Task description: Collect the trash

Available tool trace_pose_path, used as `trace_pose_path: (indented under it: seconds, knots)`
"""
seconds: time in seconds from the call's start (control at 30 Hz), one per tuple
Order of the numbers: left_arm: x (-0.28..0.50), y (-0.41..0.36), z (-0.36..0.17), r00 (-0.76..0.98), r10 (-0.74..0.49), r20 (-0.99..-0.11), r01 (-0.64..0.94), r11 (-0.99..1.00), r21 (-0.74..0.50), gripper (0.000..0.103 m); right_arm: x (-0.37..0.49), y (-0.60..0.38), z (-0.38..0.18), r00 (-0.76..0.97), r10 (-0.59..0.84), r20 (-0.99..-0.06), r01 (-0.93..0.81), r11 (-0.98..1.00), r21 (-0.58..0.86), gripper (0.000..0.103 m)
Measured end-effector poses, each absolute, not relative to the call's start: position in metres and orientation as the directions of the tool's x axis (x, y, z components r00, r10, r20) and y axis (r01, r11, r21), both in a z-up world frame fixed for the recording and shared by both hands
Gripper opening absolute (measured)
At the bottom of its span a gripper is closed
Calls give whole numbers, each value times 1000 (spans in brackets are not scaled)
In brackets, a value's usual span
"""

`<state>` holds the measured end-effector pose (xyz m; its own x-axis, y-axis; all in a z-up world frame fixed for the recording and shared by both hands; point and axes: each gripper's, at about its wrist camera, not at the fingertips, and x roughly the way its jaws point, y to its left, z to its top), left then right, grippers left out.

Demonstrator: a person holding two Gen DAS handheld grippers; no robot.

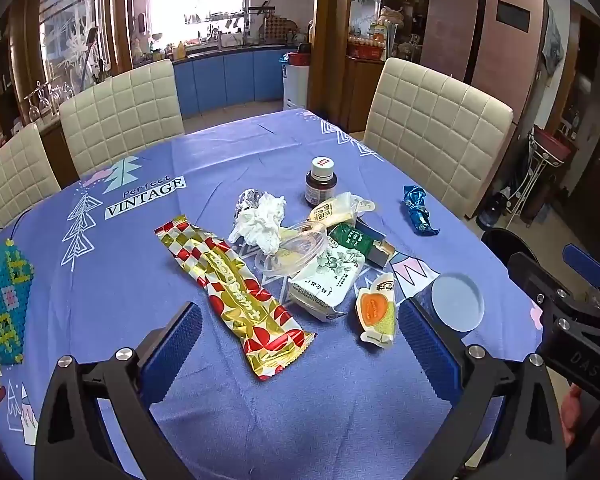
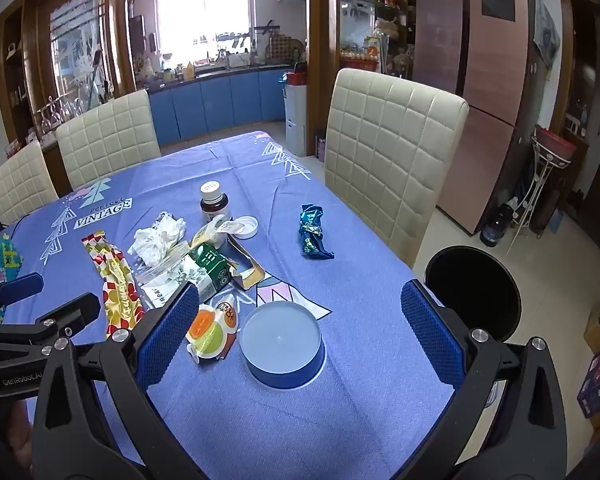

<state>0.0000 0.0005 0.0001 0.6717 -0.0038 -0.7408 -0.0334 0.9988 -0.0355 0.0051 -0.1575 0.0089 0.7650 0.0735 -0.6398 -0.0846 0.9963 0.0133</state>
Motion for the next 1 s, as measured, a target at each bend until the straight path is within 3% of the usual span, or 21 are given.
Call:
trace_pose_path:
  seconds: [1.0]
  knots:
    - [2, -1, -3, 665, -24, -746, -17, 999, -47, 96, 4, -157, 10, 764, 72, -642, -85, 996, 11, 100]
